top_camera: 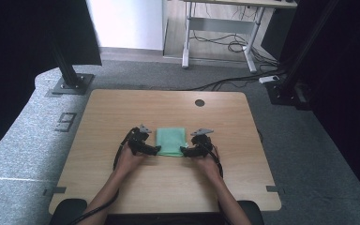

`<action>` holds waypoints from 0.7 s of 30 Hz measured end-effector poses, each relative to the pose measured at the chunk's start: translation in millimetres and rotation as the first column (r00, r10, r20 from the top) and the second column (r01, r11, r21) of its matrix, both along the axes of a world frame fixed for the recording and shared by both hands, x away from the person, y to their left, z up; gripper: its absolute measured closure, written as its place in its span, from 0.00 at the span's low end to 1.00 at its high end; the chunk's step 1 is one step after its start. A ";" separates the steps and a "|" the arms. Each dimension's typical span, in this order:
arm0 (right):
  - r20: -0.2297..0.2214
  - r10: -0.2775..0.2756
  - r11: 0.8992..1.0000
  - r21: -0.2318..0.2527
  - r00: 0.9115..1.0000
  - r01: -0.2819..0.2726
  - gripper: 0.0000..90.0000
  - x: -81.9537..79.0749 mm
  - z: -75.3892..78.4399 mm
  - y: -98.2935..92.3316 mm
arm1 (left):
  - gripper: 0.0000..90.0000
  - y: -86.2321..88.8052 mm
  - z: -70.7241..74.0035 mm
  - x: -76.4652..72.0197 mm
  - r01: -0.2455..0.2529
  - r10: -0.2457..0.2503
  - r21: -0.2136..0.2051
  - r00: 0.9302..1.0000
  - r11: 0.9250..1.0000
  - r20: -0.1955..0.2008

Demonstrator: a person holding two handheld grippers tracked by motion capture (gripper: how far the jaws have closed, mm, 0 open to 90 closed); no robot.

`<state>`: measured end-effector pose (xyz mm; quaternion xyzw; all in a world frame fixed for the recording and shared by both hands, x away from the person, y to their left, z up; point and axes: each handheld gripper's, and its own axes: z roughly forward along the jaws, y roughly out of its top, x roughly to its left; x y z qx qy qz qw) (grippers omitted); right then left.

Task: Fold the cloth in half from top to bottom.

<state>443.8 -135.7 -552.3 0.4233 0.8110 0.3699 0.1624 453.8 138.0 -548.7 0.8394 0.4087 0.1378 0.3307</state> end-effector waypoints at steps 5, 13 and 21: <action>-0.009 0.007 1.000 0.013 1.000 -0.007 0.14 0.6 0.5 -0.7 | 0.00 0.8 0.2 0.9 0.016 -0.016 -0.008 1.000 1.000 -0.004; -0.022 0.031 0.999 0.015 0.999 -0.030 0.09 0.0 4.4 -1.4 | 0.00 0.4 3.7 0.8 0.029 -0.030 -0.024 0.999 0.999 -0.030; -0.012 0.070 0.998 0.010 0.997 -0.070 0.03 -6.1 18.0 0.7 | 0.00 -4.8 19.1 -10.1 0.077 -0.077 0.006 0.997 0.997 0.012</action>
